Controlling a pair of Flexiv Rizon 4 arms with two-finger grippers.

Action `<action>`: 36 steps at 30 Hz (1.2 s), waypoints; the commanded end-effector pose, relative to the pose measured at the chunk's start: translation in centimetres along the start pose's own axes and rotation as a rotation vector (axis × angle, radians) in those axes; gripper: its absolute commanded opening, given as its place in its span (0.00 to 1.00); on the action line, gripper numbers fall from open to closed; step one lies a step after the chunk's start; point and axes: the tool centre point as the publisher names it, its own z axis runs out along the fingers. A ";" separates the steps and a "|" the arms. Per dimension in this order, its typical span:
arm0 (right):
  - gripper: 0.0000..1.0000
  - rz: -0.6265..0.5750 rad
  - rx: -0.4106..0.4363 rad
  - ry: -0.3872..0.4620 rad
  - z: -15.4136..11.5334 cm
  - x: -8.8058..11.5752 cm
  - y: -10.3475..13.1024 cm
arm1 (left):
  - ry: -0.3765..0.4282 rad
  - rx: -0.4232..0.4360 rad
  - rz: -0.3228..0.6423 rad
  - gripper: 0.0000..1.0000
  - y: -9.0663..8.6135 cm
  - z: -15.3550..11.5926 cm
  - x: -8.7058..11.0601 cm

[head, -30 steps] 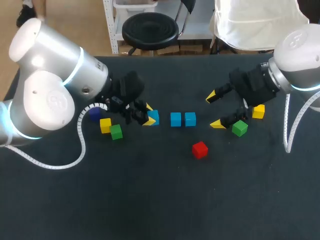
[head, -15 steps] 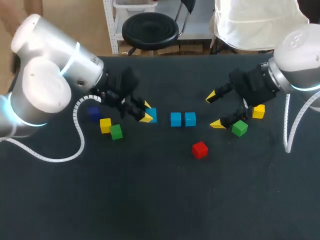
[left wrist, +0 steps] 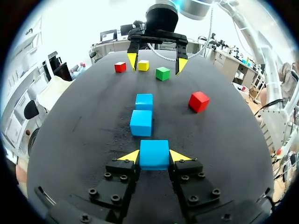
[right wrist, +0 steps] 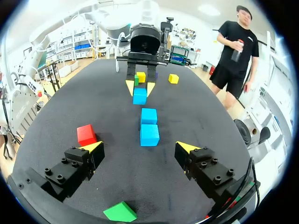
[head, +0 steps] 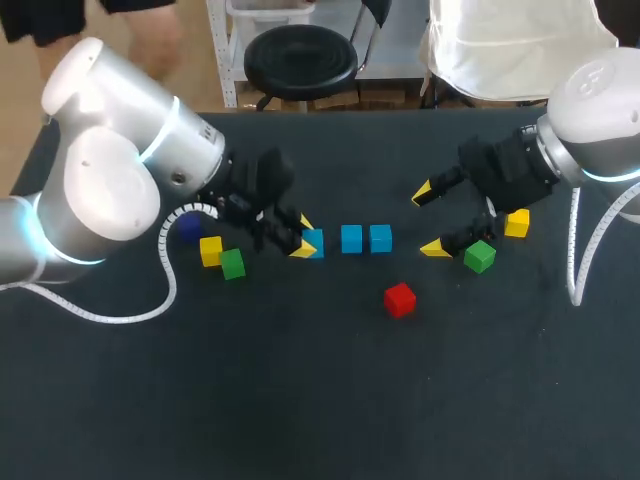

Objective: Place the blue cubes, place green cubes on the blue cubes, place the yellow cubes on the green cubes, then place the red cubes on the yellow cubes, and place purple cube on the red cubes.

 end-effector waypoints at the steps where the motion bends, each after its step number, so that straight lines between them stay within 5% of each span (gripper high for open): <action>1: 1.00 -0.001 0.000 -0.003 0.0 0.0 0.0 | -0.008 -0.005 -0.002 0.00 0.0 0.3 0.2; 36: 1.00 -0.001 0.000 -0.003 0.0 0.0 0.0 | -0.002 0.009 0.042 0.00 1.8 1.1 -0.2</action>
